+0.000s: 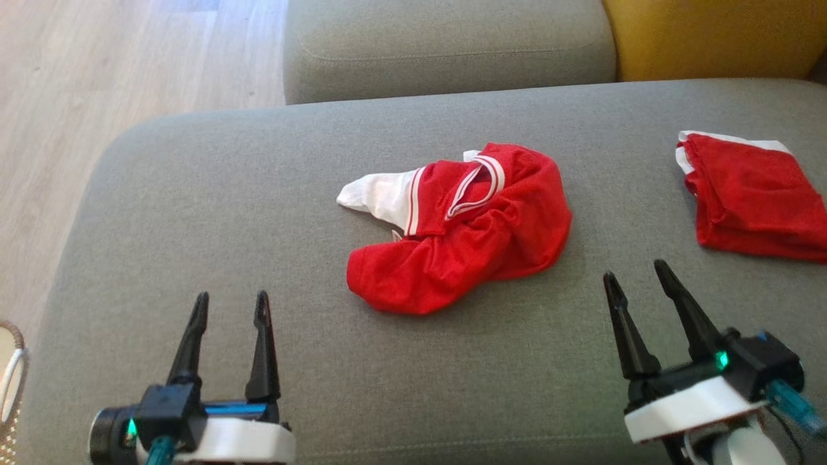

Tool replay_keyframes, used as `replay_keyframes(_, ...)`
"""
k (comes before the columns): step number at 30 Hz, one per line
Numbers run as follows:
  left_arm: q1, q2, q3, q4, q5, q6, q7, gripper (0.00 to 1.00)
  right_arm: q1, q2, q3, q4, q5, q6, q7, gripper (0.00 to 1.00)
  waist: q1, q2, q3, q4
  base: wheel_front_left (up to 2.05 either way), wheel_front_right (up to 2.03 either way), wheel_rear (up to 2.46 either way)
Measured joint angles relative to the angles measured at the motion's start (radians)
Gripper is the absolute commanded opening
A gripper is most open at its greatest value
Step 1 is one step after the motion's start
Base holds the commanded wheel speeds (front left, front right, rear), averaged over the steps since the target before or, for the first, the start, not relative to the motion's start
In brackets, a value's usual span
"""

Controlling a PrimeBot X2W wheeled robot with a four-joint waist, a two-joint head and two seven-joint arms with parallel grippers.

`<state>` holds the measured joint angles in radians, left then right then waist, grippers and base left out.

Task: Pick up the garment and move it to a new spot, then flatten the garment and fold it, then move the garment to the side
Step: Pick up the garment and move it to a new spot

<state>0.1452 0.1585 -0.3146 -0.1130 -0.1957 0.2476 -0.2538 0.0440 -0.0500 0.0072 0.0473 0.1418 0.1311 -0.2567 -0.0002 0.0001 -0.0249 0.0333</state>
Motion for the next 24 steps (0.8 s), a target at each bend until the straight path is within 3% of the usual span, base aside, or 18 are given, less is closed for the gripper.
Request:
replay_keyframes(6, 0.042, -0.014, 0.032, -0.017, 0.086, -0.02, 0.0, 1.0, 0.053, 0.002, -0.025, 0.003, 0.0, 0.0, 0.0, 1.0, 0.0, 0.0, 0.001, 0.011, 0.0, 0.0, 0.0)
replay_keyframes(24, 0.05, -0.064, 0.07, 0.01, 0.119, -0.081, 0.0, 1.0, 0.051, 0.003, -0.02, 0.012, 0.026, 0.0, 0.0, 1.0, 0.0001, 0.0, 0.003, 0.025, 0.0, 0.0, 0.0)
